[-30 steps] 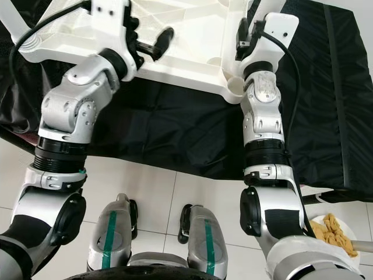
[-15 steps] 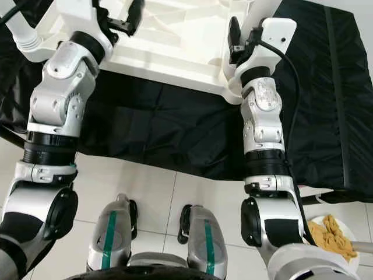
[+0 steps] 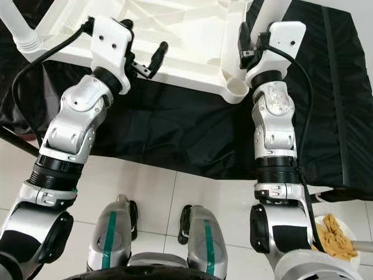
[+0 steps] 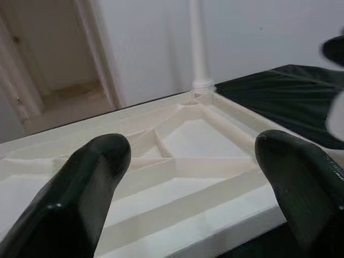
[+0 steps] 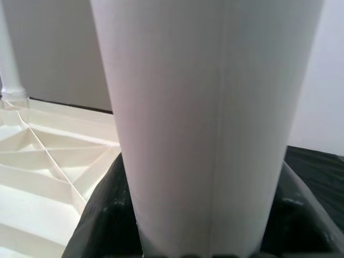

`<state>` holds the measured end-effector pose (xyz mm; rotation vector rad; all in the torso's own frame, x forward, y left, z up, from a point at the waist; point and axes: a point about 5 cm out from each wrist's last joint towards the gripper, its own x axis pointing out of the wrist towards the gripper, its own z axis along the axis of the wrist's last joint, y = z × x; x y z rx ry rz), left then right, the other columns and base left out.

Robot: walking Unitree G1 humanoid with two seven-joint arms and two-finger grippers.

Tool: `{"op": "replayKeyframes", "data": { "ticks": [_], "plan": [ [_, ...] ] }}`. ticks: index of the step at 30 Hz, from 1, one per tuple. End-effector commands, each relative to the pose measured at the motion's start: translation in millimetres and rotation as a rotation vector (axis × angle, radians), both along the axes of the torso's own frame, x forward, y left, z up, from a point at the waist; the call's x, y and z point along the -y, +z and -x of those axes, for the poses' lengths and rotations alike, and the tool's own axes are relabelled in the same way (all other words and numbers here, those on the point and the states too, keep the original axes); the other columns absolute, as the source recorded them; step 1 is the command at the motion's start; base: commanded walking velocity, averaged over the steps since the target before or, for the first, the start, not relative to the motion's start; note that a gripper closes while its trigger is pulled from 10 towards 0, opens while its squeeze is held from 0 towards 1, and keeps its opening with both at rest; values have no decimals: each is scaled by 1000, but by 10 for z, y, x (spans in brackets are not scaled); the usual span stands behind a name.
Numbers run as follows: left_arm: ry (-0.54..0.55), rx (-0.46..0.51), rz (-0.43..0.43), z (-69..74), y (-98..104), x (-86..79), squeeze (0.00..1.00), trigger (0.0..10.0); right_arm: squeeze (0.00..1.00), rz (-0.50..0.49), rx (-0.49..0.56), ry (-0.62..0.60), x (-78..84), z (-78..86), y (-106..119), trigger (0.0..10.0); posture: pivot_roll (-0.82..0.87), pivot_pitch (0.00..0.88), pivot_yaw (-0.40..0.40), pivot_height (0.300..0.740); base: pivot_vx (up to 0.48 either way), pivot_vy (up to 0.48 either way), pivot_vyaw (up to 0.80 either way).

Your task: Building children table

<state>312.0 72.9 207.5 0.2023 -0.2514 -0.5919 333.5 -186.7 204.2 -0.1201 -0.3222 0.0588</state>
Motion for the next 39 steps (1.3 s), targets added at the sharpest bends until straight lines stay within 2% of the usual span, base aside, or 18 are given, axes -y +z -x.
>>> {"op": "replayKeyframes", "data": {
  "ticks": [1, 2, 4, 6, 13, 17, 31, 39],
  "plan": [
    [-105, -16, -7, 97, -3, 116, 0, 10000, 0, 11, -21, 2, 8, 19, -21, 10000, 61, 30, -57, 740, 0, 0, 0],
    [-165, -23, -19, 164, 0, 195, 0, 10000, 0, 12, -38, 4, 10, 24, -48, 10000, 63, 34, -55, 740, 0, 0, 0],
    [-165, -23, -19, 164, 0, 195, 0, 10000, 0, 12, -38, 4, 10, 24, -48, 10000, 63, 34, -55, 740, 0, 0, 0],
    [-244, -17, -52, 263, -14, 291, 0, 10000, 0, 24, -59, 11, -3, 24, -87, 10000, 65, 39, -53, 740, 0, 0, 0],
    [-317, -35, -77, 356, -57, 350, 0, 10000, 0, 33, -77, 24, -30, -15, -118, 10000, 65, 41, -52, 740, 0, 0, 0],
    [-381, -90, -78, 439, -101, 360, 0, 10000, 0, 32, -89, 32, -53, -94, -117, 10000, 69, 38, -59, 740, 0, 0, 0],
    [-374, -165, -136, 490, -257, 308, 0, 10000, 0, 7, -122, 35, -54, -173, -184, 10000, 79, 43, -64, 740, 0, 0, 0],
    [-362, -188, -142, 507, -248, 275, 0, 10000, 0, 38, -170, 69, -91, -144, -363, 10000, 83, 64, -63, 740, 0, 0, 0]
  ]
}}
